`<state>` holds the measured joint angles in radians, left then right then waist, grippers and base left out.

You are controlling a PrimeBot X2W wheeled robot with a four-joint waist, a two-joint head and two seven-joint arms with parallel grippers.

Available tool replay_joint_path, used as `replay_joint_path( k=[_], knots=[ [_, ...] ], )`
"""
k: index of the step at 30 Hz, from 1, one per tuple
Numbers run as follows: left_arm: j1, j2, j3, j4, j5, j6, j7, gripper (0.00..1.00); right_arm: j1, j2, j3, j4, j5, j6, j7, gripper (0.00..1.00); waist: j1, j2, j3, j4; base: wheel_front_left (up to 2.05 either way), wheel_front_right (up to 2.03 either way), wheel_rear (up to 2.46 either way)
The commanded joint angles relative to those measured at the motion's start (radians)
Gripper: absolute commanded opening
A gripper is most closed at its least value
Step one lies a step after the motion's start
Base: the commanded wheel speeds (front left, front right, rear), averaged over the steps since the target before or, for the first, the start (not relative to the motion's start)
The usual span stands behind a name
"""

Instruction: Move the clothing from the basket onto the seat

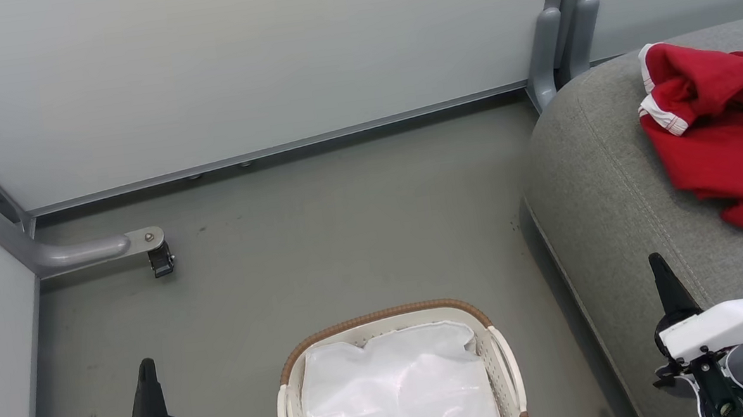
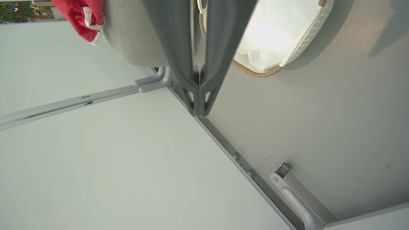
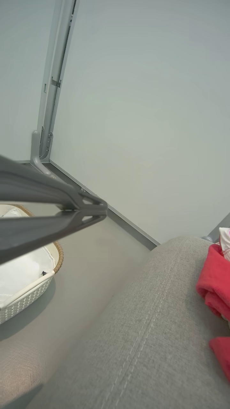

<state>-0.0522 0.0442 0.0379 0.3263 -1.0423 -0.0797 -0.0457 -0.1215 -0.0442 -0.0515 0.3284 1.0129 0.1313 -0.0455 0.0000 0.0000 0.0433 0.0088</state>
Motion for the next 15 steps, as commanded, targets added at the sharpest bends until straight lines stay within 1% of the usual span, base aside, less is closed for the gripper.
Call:
replay_joint_path(
  k=[1,15],
  knots=[
    [-0.028,0.006,0.008,-0.014,-0.027,-0.007,0.006,0.00,0.001,-0.006,-0.006,-0.015,0.030,0.000,0.008,0.00,0.0000,0.0000,-0.001,0.000,0.00,0.00,0.00],
    [-0.037,0.007,0.025,-0.032,-0.163,-0.018,0.045,0.00,0.005,-0.007,-0.021,-0.033,0.172,0.000,0.047,0.00,0.0000,0.0000,-0.009,-0.002,0.00,0.00,0.00]
  ],
)
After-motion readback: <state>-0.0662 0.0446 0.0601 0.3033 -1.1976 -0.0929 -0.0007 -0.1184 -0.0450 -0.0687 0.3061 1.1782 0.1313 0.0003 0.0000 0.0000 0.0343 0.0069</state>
